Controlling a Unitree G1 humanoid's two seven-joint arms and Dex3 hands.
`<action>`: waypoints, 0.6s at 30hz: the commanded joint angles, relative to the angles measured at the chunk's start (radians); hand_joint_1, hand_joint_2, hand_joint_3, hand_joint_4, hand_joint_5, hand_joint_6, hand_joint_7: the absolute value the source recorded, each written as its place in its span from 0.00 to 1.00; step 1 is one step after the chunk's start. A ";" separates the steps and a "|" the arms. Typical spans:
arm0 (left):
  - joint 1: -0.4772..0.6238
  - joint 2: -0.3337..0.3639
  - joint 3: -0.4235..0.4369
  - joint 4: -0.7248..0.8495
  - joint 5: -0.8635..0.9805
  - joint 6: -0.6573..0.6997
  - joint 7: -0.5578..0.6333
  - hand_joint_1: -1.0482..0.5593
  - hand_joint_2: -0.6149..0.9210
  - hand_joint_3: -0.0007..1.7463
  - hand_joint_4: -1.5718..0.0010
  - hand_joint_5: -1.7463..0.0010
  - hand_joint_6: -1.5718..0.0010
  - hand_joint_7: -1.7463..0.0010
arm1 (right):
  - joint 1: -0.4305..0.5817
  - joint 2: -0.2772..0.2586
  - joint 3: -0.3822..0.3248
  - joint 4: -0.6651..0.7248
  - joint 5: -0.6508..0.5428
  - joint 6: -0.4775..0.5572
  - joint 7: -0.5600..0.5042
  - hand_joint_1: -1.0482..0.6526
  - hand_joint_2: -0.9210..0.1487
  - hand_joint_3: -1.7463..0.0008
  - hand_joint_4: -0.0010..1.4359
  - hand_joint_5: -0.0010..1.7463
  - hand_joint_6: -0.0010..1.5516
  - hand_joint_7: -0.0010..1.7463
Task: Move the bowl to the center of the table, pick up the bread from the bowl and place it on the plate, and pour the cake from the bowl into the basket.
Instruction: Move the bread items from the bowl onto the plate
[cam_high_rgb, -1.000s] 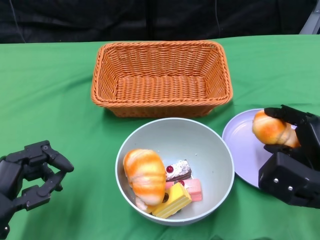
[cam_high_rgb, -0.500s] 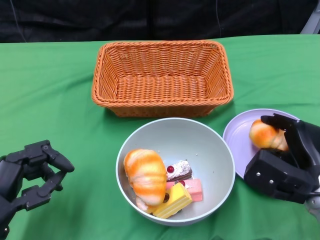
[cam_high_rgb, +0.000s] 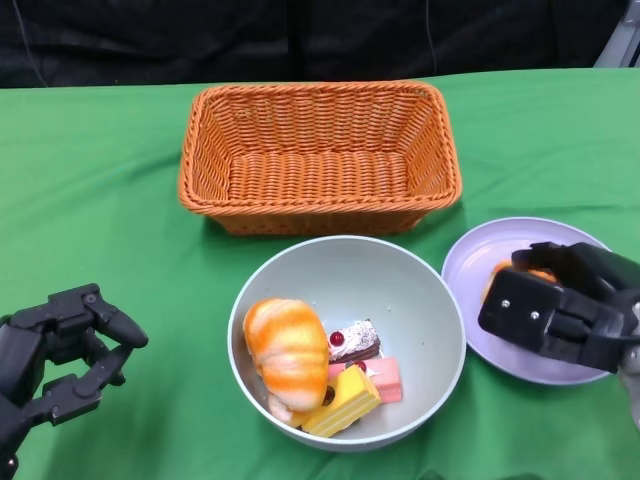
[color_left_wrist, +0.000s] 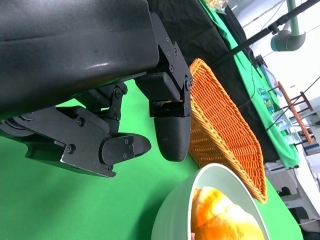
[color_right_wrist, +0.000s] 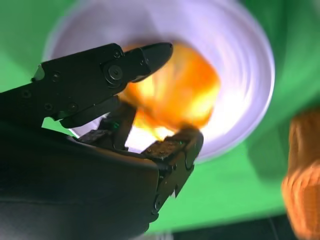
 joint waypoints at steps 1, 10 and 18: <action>0.000 0.012 0.005 -0.005 -0.005 0.013 0.011 0.62 0.92 0.33 0.52 0.12 0.52 0.29 | 0.030 -0.026 0.025 -0.086 -0.004 0.070 0.101 0.18 0.00 0.92 0.17 0.00 0.10 0.00; 0.000 0.013 0.003 -0.003 0.001 0.010 0.013 0.62 0.92 0.35 0.52 0.12 0.52 0.29 | 0.037 -0.063 0.021 -0.251 -0.011 0.208 0.236 0.11 0.00 0.90 0.03 0.00 0.06 0.00; 0.009 0.012 0.003 -0.010 0.002 0.007 0.013 0.62 0.91 0.35 0.51 0.12 0.52 0.30 | 0.155 -0.046 -0.020 -0.399 -0.076 0.131 0.002 0.12 0.00 0.92 0.06 0.02 0.10 0.01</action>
